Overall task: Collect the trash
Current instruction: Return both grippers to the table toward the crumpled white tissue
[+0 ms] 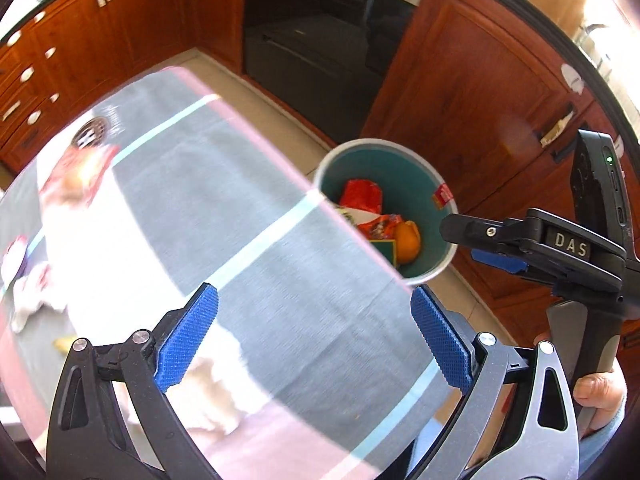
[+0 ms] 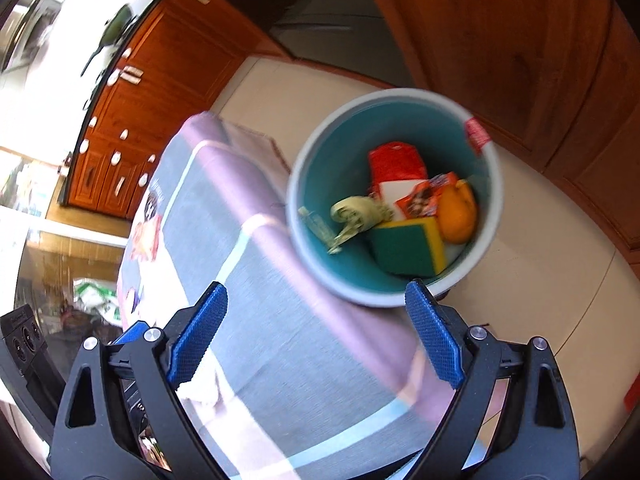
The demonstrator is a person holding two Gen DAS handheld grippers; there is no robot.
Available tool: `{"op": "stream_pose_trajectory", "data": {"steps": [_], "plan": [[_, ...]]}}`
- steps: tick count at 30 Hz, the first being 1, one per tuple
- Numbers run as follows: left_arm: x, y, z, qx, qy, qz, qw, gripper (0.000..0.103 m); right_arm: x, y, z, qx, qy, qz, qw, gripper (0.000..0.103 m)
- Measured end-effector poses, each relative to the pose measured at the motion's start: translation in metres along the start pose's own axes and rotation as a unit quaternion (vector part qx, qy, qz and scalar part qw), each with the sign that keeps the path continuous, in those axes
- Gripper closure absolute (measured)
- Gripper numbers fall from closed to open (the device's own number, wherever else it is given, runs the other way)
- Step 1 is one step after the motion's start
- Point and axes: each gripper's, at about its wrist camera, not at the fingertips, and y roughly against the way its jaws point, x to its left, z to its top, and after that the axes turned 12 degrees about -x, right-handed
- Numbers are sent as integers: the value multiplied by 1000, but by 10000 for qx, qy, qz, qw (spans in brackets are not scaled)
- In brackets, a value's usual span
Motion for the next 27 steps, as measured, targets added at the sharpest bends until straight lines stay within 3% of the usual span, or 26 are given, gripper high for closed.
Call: {"op": "stream_pose_trajectory", "data": {"steps": [14,21,27], "plan": [[105,75,-56,-285,636,488,9964,6,110,-7,-65,395,1063,193,9934,16],[161,92,-87,-274,1133,700,9907,5,173,-41,-98,777,1725,212,9817,16],[201,97,-108,-251,1515,709,9856,5,195,-73,-119,999,1964,79,9754,16]]}}
